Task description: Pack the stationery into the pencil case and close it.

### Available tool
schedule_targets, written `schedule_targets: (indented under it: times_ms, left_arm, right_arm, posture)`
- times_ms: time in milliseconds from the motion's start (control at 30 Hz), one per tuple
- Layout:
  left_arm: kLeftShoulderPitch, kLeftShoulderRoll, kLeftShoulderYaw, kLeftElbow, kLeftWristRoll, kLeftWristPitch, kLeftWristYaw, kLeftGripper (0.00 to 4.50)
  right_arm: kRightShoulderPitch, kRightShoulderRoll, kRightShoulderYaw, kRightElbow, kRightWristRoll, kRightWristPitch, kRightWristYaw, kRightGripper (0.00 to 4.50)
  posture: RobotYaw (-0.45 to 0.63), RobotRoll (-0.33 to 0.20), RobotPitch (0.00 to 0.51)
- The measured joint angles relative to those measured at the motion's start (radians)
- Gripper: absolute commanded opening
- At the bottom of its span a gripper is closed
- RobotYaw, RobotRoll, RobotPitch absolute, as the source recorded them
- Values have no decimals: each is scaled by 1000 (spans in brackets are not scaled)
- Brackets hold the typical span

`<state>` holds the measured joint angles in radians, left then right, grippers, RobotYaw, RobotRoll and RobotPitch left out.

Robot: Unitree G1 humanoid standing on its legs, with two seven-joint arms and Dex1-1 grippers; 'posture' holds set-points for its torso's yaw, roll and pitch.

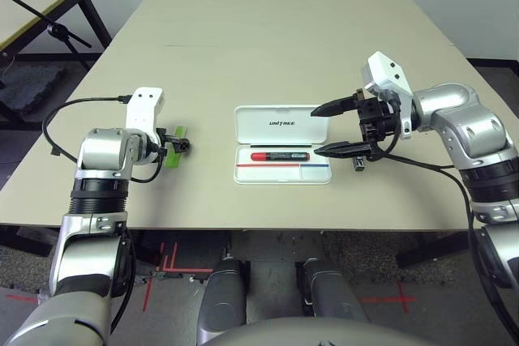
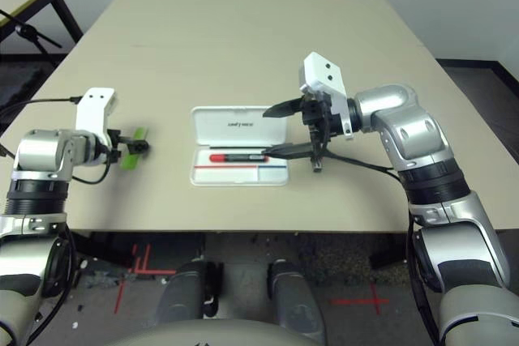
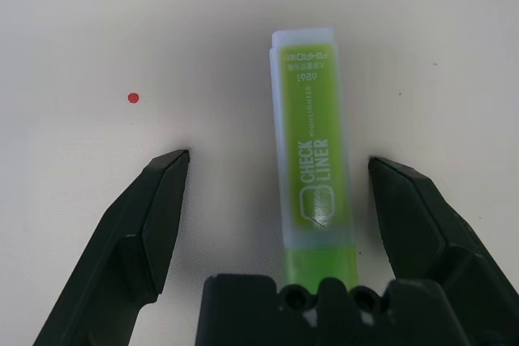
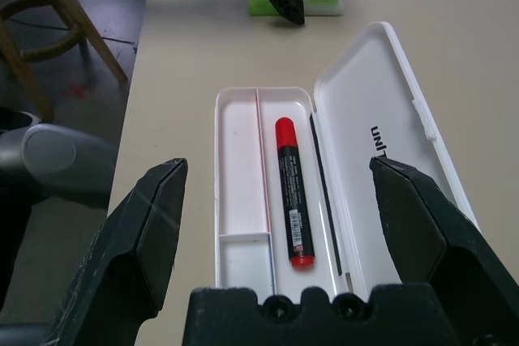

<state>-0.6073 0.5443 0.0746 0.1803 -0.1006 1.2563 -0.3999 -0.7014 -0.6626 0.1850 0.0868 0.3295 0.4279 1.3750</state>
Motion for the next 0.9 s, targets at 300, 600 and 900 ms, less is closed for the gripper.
schedule_targets:
  times_ms: [300,600,900]
  left_arm:
    - [0,-7,-18,9,-20,-18,-14,1990]
    - [3,15,-28,8,-30,-17,-32,1075]
    - [-9,69,-36,5,-60,-2,-69,1075]
  right_arm:
    - [4,1,0,2,-14,-5,-11,4500]
    - [4,10,0,28,-22,-17,-13,4500]
    - [4,10,1,31,-24,-23,-14,4500]
  posture:
    - [4,0,77]
    - [6,0,77]
    - [5,0,80]
